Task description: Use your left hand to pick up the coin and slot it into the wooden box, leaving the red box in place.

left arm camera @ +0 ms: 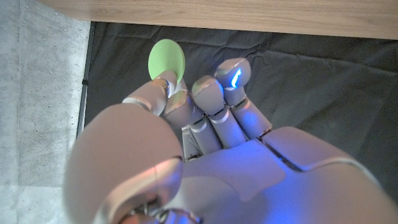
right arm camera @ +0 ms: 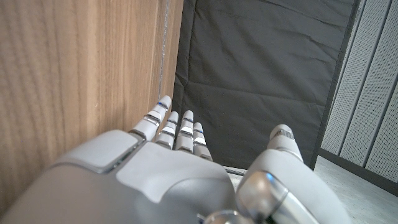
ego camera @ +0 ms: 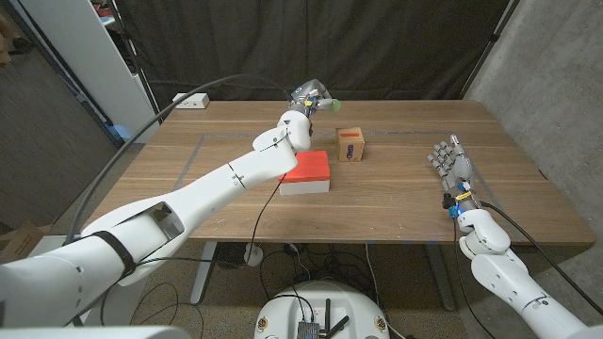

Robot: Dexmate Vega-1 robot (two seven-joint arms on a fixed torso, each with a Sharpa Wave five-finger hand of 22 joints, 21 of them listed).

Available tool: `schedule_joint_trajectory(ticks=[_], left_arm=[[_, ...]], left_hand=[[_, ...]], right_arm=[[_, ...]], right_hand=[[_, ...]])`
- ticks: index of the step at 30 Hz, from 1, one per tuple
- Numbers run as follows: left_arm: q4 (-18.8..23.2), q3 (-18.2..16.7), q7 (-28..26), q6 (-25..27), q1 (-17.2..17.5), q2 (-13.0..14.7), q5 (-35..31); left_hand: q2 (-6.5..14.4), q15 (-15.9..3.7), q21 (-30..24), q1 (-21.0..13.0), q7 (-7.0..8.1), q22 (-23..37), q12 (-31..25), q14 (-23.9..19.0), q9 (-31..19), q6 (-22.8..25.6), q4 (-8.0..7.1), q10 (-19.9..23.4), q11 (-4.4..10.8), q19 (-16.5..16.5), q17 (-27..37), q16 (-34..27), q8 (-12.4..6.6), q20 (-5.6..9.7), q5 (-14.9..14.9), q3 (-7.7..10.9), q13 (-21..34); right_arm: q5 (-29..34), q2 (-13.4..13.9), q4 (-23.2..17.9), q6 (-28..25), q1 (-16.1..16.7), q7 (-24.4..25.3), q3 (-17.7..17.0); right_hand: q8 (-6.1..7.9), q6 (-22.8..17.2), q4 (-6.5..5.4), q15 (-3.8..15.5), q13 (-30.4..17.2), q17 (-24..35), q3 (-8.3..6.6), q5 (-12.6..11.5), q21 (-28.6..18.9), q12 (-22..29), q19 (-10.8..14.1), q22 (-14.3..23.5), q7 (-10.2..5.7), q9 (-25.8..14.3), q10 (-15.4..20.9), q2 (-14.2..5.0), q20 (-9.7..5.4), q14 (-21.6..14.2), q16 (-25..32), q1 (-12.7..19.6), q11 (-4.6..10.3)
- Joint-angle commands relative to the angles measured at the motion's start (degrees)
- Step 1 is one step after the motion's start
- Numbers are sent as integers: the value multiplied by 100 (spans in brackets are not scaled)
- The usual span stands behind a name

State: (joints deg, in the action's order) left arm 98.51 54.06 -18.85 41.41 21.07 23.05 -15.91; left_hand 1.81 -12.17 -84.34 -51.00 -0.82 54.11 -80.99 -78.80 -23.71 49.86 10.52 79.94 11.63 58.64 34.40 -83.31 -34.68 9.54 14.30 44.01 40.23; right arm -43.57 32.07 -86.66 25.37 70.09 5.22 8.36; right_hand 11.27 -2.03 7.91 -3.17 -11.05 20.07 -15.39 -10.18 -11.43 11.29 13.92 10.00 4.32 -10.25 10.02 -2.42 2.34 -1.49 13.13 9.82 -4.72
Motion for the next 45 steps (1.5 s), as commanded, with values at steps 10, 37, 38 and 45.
schedule_joint_trajectory(ticks=[10,37,38,45], left_arm=[[-726,535,634,566,-525,-586,-585],[-1746,1152,872,921,-956,-1397,-815],[-1764,1169,854,984,-958,-1435,-823],[-1900,1328,802,1412,-1019,-1673,-826]], left_hand=[[-24,-4,-46,-75,-89,-61,-52,11,-56,519,-7,-22,1,-49,55,-34,-182,250,35,18,21],[-53,-7,-91,-99,-89,-212,-29,23,-94,549,-4,-45,3,-98,29,25,-135,249,44,10,38],[-56,-6,-72,-104,-90,-262,-58,45,-91,549,-1,-50,4,-102,4,51,-130,252,40,-5,85],[-59,-8,-82,-99,-79,-266,-45,24,-92,563,-6,-42,7,-102,-2,41,-114,248,51,5,77]], right_arm=[[36,18,-41,-85,10,57,7],[-94,-49,214,-43,-100,-82,1],[-102,-49,223,-41,-101,-95,1],[-127,-34,235,-60,-102,-130,2]], right_hand=[[16,-33,17,-12,-22,8,-10,6,-18,36,52,12,6,-28,18,-21,-14,-37,32,49,-15],[3,-31,14,-28,-23,10,-6,5,-12,32,52,12,-11,-29,12,-26,8,-54,35,47,-8],[2,-27,13,-40,-23,10,-6,5,-11,32,50,12,-14,-29,13,-26,12,-54,35,47,-9],[-2,-26,13,-35,-23,11,-4,5,-9,30,50,13,-18,-29,7,-26,18,-60,36,46,-10]])
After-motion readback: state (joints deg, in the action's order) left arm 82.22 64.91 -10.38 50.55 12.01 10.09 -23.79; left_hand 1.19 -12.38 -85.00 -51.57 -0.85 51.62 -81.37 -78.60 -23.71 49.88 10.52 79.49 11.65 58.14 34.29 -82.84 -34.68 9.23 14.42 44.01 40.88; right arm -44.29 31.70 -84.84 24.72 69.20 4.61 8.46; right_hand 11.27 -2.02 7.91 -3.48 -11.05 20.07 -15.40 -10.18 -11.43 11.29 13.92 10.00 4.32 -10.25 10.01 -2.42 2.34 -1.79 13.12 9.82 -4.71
